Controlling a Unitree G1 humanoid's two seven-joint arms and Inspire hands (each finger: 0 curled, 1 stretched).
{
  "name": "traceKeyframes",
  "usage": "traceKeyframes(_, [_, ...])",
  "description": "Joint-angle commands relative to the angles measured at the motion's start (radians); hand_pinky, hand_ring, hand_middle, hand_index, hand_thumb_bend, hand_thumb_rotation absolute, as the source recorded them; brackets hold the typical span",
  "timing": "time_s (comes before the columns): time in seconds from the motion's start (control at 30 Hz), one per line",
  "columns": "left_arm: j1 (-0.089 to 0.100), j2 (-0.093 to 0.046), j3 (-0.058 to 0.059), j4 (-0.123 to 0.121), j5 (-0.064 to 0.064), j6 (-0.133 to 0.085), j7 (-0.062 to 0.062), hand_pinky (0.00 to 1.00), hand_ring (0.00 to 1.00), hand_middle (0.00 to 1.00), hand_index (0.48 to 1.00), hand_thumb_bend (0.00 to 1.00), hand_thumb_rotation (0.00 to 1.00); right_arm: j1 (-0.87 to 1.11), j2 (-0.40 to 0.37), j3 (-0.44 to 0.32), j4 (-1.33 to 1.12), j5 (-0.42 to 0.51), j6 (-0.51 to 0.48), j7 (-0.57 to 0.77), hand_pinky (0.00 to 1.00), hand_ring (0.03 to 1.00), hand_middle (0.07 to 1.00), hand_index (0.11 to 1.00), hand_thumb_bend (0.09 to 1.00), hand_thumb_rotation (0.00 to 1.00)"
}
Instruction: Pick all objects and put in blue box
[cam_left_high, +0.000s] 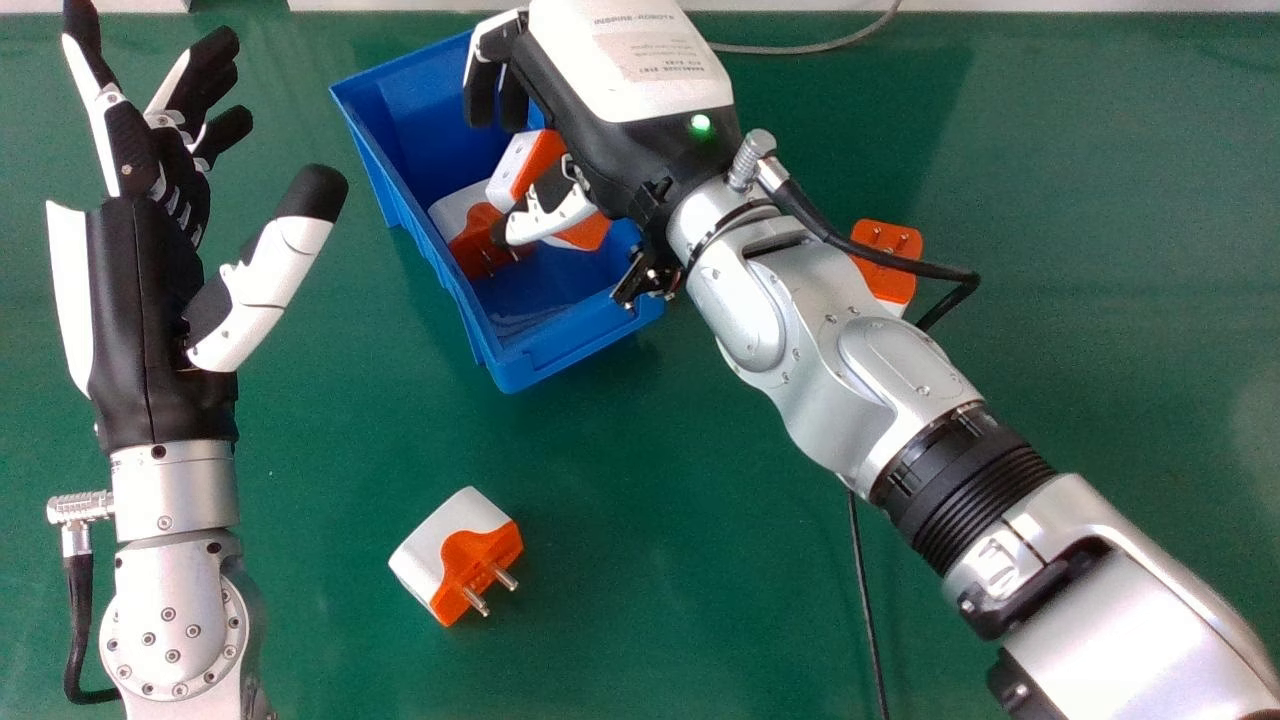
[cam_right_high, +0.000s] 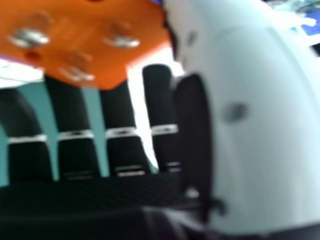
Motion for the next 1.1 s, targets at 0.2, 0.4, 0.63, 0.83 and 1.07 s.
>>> traceKeyframes(0.2, [-0.002, 0.003, -0.007, -0.011, -0.011, -0.018, -0.003, 0.85, 0.89, 0.88, 0.875, 0.84, 0.55, 0.015, -0.009, -0.01, -0.089, 0.011, -0.004, -0.012, 0.93, 0.987, 0.991, 0.986, 0.992, 0.29])
traceKeyframes(0.4, [0.005, 0.001, -0.015, -0.019, -0.039, -0.017, -0.025, 0.84, 0.89, 0.88, 0.878, 0.84, 0.55, 0.072, -0.039, -0.049, -0.208, 0.036, 0.003, -0.008, 0.98, 0.996, 0.998, 0.996, 0.999, 0.33])
traceKeyframes(0.63, [0.011, 0.003, -0.016, -0.028, -0.037, -0.005, -0.021, 0.85, 0.9, 0.89, 0.881, 0.85, 0.55, 0.189, -0.126, -0.095, -0.616, -0.063, 0.348, 0.301, 1.0, 1.0, 1.0, 1.0, 1.0, 0.42])
traceKeyframes(0.83, [0.008, 0.0, -0.019, -0.025, -0.064, -0.004, -0.042, 0.85, 0.91, 0.9, 0.888, 0.84, 0.53, 0.218, -0.258, -0.129, -0.836, -0.146, 0.587, 0.656, 1.0, 1.0, 1.0, 1.0, 1.0, 0.34])
traceKeyframes(1.07, [0.005, -0.005, -0.023, -0.027, -0.077, -0.002, -0.059, 0.86, 0.92, 0.9, 0.893, 0.83, 0.51, 0.195, -0.368, -0.104, -0.808, -0.202, 0.667, 0.885, 1.0, 1.0, 1.0, 1.0, 1.0, 0.27])
